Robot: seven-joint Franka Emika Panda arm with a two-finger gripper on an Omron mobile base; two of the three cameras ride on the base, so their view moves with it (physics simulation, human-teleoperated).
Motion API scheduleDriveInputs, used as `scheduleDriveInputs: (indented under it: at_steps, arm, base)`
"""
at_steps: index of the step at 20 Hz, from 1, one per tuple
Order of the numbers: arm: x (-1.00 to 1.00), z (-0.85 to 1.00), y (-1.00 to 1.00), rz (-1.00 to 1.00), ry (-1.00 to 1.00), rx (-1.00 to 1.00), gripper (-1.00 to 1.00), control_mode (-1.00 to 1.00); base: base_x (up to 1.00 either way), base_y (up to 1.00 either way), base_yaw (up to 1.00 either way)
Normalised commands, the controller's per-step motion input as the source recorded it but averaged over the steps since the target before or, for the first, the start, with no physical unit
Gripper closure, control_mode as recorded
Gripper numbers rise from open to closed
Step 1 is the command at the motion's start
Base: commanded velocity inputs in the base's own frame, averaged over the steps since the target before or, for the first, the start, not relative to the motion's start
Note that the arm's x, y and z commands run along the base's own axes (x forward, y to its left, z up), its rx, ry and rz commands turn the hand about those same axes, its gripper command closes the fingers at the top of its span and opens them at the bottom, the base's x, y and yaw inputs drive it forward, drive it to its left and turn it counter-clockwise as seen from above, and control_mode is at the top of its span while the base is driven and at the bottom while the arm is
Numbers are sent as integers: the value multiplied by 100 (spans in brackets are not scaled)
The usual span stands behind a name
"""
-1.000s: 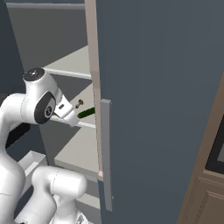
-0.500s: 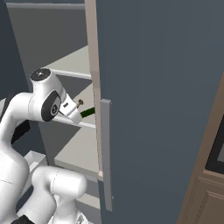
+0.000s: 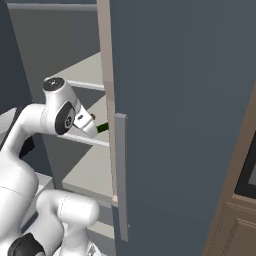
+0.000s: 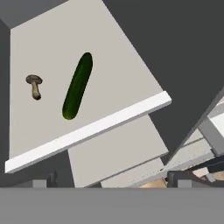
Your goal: Take the garlic, mushroom, and cucumber from the freezer and place them in the bowl on the counter.
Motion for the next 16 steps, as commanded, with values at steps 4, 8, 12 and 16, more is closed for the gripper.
scheduleDriveInputs:
  at_steps: [4, 8, 12, 16]
  arm:
    - [29, -24, 0, 0, 0, 0, -100, -100]
    - [30, -29, 0, 0, 0, 0, -100, -100]
    - [27, -30, 0, 0, 0, 0, -100, -100]
    - [24, -5, 0, 0, 0, 0, -100, -100]
  base:
    - [0, 0, 0]
    - [0, 0, 0]
    - [0, 0, 0]
    - [0, 0, 0]
